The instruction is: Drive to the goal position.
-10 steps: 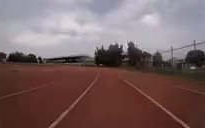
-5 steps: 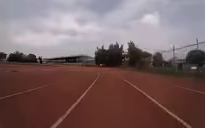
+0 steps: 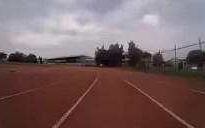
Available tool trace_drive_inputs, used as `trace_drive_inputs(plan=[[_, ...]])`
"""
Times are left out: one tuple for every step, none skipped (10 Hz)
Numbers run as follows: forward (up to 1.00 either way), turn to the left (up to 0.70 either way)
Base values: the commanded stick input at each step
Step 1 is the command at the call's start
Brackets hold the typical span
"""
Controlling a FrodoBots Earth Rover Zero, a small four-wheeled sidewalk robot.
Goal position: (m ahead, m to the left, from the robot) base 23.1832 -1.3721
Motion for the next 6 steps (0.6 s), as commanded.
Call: trace_drive_inputs(plan=[[0.45,0.00],[0.45,0.00],[0.45,0.00],[0.45,0.00],[0.45,0.00],[0.45,-0.09]])
